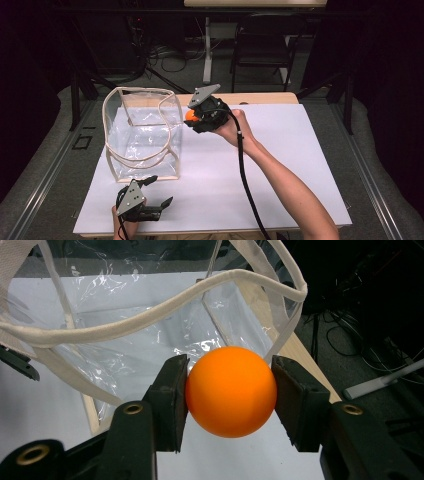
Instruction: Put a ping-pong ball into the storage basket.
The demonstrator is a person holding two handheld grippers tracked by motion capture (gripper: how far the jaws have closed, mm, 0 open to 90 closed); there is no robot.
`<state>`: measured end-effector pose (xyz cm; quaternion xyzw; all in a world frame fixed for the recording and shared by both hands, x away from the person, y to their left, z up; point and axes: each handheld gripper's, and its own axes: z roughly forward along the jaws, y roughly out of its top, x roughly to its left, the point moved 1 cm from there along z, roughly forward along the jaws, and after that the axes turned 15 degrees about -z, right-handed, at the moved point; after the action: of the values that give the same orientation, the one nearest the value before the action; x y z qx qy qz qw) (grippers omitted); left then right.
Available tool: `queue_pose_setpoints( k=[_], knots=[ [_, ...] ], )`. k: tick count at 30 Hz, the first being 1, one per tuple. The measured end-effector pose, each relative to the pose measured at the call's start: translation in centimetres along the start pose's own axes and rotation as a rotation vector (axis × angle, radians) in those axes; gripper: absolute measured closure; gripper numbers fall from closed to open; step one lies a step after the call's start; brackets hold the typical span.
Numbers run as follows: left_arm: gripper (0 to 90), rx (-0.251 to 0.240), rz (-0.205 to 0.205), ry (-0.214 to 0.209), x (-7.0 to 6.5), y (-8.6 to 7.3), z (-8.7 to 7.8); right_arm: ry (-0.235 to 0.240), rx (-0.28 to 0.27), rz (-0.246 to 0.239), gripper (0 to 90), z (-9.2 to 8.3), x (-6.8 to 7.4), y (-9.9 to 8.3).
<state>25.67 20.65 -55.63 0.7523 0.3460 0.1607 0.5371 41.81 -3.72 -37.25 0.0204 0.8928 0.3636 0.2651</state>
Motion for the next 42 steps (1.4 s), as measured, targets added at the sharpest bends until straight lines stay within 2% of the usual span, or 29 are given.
queue_pose_setpoints(
  k=[11,42],
  knots=[
    [15.7,-0.001,-0.001,0.000,0.0,0.0,0.0,-0.008,-0.022,-0.012,50.7,0.1,-0.3,0.8],
    [15.7,-0.008,-0.001,-0.001,0.1,0.0,-0.2,-0.019,-0.073,-0.041,50.6,0.8,0.3,3.7]
  ],
)
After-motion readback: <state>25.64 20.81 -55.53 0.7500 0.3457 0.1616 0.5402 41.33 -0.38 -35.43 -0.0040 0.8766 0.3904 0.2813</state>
